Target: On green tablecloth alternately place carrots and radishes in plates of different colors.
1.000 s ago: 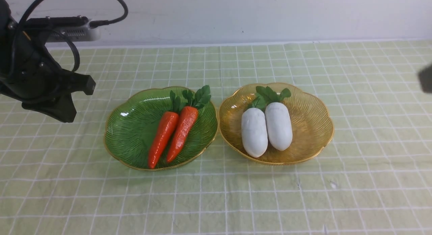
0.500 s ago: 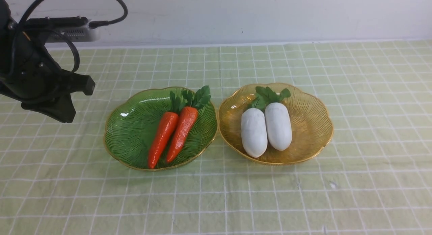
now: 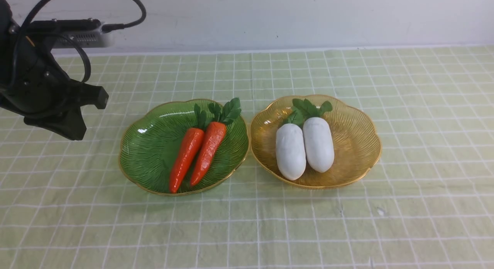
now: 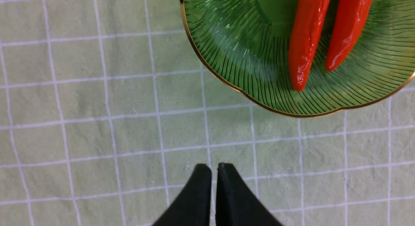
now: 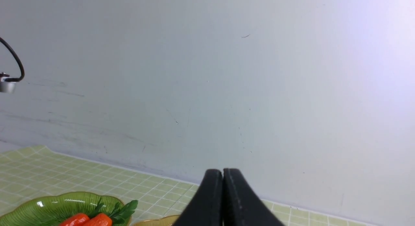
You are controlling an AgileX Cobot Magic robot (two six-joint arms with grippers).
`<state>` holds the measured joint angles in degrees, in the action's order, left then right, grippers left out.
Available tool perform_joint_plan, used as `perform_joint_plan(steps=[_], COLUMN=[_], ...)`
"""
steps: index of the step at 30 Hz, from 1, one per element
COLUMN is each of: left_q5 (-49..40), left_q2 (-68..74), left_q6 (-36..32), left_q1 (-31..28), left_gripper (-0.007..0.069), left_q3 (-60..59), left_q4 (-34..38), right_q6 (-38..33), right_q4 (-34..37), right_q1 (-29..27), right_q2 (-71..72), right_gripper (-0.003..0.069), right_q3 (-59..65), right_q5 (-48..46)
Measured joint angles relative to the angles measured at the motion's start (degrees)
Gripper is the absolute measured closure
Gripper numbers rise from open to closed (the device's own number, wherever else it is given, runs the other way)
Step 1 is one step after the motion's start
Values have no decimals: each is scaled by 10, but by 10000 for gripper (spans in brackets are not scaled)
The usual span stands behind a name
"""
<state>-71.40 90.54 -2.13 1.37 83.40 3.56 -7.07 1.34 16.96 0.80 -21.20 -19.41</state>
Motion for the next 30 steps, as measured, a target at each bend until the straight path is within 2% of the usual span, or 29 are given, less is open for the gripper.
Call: perform_joint_plan(steps=[19,22,23,25,30], left_q5=[0,0,0,0,0], left_q2=[0,0,0,0,0], left_q6=[0,0,0,0,0], left_q1=[0,0,0,0,0], left_gripper=[618,618,618,618,618], left_q3=[0,0,0,0,0], left_q4=[0,0,0,0,0], right_q6=[0,0,0,0,0], right_q4=[1,35,71,99,111], right_q1=[0,0,0,-1,-34], right_q2=[0,0,0,1,1], right_gripper=[673,673,673,673,673], right_q3=[0,1,7,20,79], right_q5=[-2,-2,1,5,9])
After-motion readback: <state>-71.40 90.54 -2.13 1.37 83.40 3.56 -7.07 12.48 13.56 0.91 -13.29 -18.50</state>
